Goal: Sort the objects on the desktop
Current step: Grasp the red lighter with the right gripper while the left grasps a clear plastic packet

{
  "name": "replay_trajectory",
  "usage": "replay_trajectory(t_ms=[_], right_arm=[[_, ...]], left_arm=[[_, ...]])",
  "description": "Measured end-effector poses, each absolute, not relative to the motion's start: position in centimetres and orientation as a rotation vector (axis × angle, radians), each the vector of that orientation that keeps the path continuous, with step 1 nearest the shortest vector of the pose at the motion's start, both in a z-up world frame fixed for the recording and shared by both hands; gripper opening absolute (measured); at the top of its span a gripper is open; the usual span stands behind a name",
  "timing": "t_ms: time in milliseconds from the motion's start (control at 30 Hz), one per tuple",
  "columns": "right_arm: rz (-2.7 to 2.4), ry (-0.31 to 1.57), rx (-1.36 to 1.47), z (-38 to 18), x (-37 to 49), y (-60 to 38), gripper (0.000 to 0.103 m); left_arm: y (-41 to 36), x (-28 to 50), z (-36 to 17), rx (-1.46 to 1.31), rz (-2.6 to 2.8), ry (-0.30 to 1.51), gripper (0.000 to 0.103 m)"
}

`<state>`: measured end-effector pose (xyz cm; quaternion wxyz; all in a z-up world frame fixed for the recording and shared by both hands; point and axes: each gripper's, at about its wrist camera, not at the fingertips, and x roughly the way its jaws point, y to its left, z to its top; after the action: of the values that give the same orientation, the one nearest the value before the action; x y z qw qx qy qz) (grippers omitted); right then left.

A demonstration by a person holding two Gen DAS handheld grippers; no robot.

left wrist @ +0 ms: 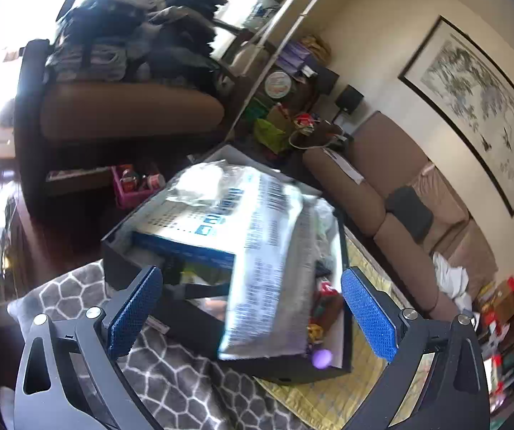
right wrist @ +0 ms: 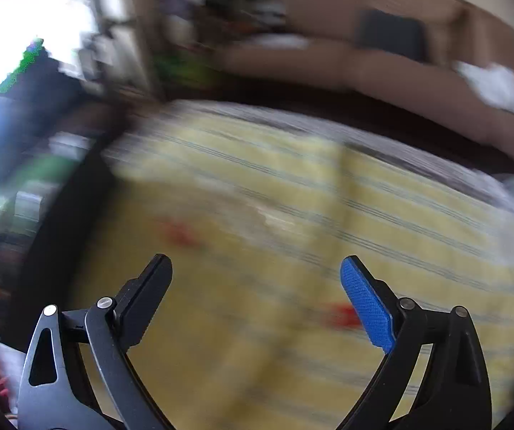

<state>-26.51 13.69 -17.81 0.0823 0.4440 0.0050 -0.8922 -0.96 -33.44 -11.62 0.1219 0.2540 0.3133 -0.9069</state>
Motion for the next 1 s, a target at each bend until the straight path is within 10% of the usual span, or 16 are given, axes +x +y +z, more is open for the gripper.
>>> replay_trajectory(t_ms=[233,500,633,1000], right_arm=[[-2.783,0.006,1.367,-23.8,-25.4,19.4,0.095],[-2.643,0.210,1.351,-26.6,-25.9,14.7,0.097],[-2.649,0.095,1.346,-26.2,-26.0,16.2,0.082],[-2.677,-0.252,1.237,-25.5,-26.0,21.9,0.081]], left_arm=[[-24.1,-5.1,-8.6,1.025,-2.844,0.892,0.102],[-9.3,-11.9,-10.3,1.361,-2.977,0.344,0.102],[-5.8,-15.8,-12.8,1.439,-2.894,0.108,0.102],[-3.4,-26.4,-21.7,1.611,-2.749,0.080,0.102]])
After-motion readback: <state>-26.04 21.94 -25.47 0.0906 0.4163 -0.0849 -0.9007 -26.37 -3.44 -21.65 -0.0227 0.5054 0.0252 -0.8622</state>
